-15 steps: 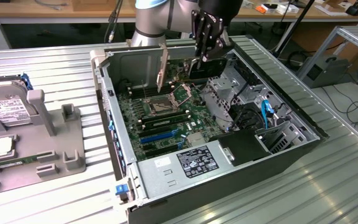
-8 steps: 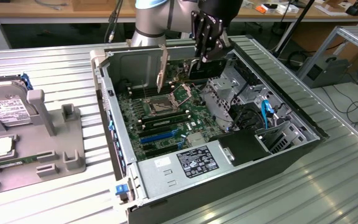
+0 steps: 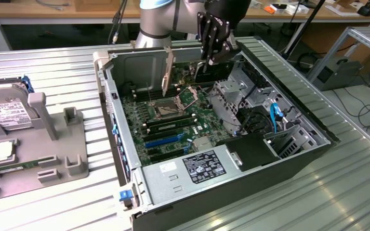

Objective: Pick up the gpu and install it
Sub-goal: 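Insert the gpu into the slot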

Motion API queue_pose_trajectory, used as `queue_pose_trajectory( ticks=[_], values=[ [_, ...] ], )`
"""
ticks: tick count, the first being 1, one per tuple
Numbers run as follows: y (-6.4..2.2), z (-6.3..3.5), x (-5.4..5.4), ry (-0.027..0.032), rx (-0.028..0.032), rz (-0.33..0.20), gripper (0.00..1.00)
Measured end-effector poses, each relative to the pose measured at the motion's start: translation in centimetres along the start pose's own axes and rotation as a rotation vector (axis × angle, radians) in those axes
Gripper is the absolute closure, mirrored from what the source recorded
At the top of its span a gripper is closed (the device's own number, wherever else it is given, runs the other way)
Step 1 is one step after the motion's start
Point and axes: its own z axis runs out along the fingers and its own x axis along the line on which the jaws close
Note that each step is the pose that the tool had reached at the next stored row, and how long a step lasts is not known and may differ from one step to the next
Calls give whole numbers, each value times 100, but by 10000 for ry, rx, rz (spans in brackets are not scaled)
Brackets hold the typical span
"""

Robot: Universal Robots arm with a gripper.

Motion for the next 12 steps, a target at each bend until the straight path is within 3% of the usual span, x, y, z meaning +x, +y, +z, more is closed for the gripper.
queue_pose_trajectory(
  ticks=[12],
  values=[
    [1,53,2,-28,-3,-64,73]
  ],
)
